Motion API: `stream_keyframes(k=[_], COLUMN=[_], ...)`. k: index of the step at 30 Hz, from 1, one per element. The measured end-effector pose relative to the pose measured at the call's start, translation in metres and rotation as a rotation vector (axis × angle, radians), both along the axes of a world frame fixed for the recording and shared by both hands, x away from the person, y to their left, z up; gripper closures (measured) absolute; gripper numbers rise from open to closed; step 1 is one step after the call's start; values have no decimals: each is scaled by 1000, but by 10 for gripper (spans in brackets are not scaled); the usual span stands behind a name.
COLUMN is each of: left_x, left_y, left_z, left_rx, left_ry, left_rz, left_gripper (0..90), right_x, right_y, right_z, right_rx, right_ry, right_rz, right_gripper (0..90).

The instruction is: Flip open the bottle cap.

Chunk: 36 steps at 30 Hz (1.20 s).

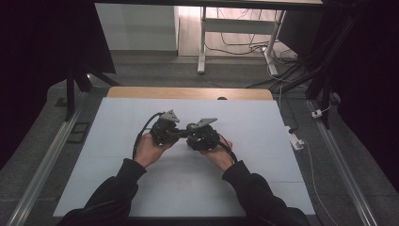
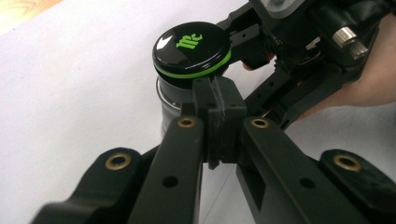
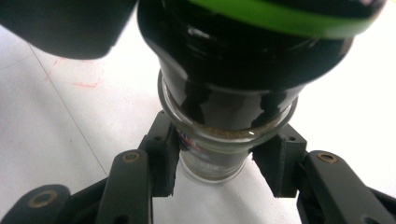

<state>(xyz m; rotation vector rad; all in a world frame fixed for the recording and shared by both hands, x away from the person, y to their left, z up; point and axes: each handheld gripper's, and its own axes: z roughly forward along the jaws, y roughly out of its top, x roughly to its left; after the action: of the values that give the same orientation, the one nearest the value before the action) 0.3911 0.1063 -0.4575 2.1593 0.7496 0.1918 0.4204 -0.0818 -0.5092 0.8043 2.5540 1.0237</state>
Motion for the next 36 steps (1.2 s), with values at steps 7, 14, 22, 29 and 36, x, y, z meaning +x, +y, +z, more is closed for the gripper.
stream_keyframes(k=[7,14,22,29,36], left_x=[2,7,16,29,24], left_y=[0,1,4,10,10], left_z=[2,7,12,8,9], left_rx=[-20,-31,-65,-73,-52], left_ry=[2,-3,4,17,0], left_rz=[8,26,51,92,76], left_gripper=[889,889,889,888,878], right_x=[0,0,0,0,0], right_y=[0,0,0,0,1], right_z=[0,0,0,0,0], right_rx=[0,-4,-6,-7,-6], right_ry=[1,-2,-5,-6,0], right_rz=[-1,-1,3,8,5], right_gripper=[526,526,526,526,523])
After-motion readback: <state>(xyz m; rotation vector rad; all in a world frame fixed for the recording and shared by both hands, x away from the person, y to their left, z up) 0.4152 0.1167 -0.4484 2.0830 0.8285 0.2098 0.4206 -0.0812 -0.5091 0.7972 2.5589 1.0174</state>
